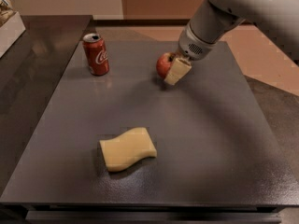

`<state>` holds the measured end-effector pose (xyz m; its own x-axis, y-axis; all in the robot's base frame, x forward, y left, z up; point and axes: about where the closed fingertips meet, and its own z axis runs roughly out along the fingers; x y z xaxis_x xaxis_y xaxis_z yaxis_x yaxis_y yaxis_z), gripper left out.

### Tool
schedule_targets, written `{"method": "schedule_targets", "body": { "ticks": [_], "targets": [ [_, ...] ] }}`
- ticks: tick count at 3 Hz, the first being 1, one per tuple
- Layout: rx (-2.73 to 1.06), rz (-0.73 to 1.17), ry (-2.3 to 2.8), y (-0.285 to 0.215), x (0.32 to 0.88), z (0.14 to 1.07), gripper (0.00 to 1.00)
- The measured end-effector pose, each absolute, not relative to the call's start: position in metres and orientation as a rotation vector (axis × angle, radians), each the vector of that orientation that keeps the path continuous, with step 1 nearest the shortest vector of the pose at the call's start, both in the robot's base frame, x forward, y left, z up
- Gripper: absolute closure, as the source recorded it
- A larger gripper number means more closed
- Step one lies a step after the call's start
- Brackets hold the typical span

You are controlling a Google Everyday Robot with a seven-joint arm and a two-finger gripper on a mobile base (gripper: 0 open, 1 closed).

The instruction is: Move apple near coke can

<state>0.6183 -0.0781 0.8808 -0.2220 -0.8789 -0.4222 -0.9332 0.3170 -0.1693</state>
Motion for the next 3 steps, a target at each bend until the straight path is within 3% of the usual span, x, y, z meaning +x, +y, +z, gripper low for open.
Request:
{"method": "schedule_targets", "body": {
  "ticks": [3],
  "targets": [
    [-1.618, 0.186, 2.129, -0.003, 0.648, 0.871, 1.0]
  ]
}}
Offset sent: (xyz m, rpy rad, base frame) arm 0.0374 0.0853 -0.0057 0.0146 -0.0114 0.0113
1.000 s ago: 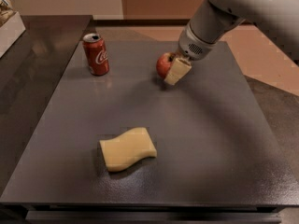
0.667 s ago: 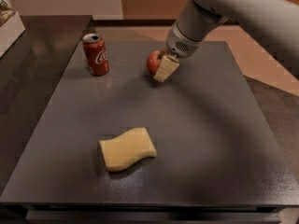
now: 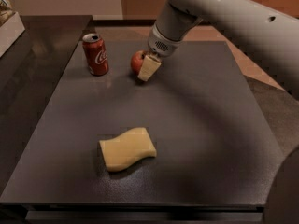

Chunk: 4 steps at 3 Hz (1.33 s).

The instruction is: Move apple near coke can

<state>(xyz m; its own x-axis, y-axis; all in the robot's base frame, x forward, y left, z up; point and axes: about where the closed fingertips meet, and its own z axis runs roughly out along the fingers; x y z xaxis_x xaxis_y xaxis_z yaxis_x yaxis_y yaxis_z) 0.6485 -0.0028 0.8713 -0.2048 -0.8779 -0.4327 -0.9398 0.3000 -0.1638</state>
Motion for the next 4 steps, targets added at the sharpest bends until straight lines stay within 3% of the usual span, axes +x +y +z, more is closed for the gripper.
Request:
{"method": "schedule_targets", "body": {
  "ticks": [2, 4],
  "targets": [
    [-1.676, 0.206, 2.102, 0.037, 0.653, 0.861, 1.0],
    [-1.749, 0.23, 2.084, 0.066, 0.658, 0.847, 0.59]
  ]
}}
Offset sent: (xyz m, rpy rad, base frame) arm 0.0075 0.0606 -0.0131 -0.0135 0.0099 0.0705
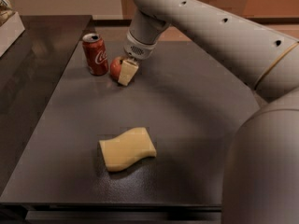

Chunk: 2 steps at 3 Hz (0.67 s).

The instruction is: Move apple near coke can

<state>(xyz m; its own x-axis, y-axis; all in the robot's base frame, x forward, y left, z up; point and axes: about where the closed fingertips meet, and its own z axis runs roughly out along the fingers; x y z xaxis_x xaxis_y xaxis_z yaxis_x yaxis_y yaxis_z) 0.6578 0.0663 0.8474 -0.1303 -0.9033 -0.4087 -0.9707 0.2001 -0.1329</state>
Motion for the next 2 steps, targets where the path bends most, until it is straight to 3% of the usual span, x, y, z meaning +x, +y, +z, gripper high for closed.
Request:
{"method": "schedule_targets", "body": {
  "ticks": [2],
  "targets": [
    [-1.756, 0.234, 2.085, 0.0685, 0.6573, 0.8438, 0.13]
  ]
}}
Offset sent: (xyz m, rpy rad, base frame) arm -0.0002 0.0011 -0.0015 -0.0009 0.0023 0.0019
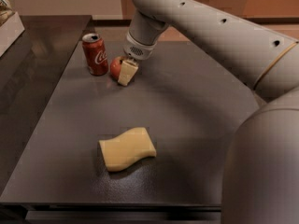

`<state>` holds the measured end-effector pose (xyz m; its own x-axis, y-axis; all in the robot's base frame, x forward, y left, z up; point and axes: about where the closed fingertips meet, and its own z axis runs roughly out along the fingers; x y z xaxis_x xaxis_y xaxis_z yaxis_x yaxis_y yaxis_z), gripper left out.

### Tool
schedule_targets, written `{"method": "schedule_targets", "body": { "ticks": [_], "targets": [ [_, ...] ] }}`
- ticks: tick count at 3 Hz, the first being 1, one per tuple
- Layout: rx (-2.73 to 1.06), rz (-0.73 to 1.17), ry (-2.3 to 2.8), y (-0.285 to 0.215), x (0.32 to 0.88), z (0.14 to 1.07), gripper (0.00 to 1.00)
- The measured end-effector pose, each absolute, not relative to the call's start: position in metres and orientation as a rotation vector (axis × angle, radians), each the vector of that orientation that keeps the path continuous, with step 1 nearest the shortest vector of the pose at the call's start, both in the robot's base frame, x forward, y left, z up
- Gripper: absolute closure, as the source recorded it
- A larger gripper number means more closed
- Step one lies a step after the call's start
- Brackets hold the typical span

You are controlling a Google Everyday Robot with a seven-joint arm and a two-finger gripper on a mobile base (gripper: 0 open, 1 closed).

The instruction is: Move apple near coke can

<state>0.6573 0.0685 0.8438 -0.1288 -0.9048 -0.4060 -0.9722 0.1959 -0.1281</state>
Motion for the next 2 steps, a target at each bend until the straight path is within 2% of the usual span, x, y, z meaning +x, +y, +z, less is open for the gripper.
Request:
{"method": "schedule_targets", "body": {
  "ticks": [1, 2],
  "targets": [
    [-1.759, 0.236, 2.086, 0.0695, 0.657, 0.8419, 0.0],
    [-1.759, 0.236, 2.086, 0.0696, 0.6569, 0.8418, 0.0]
  ]
}}
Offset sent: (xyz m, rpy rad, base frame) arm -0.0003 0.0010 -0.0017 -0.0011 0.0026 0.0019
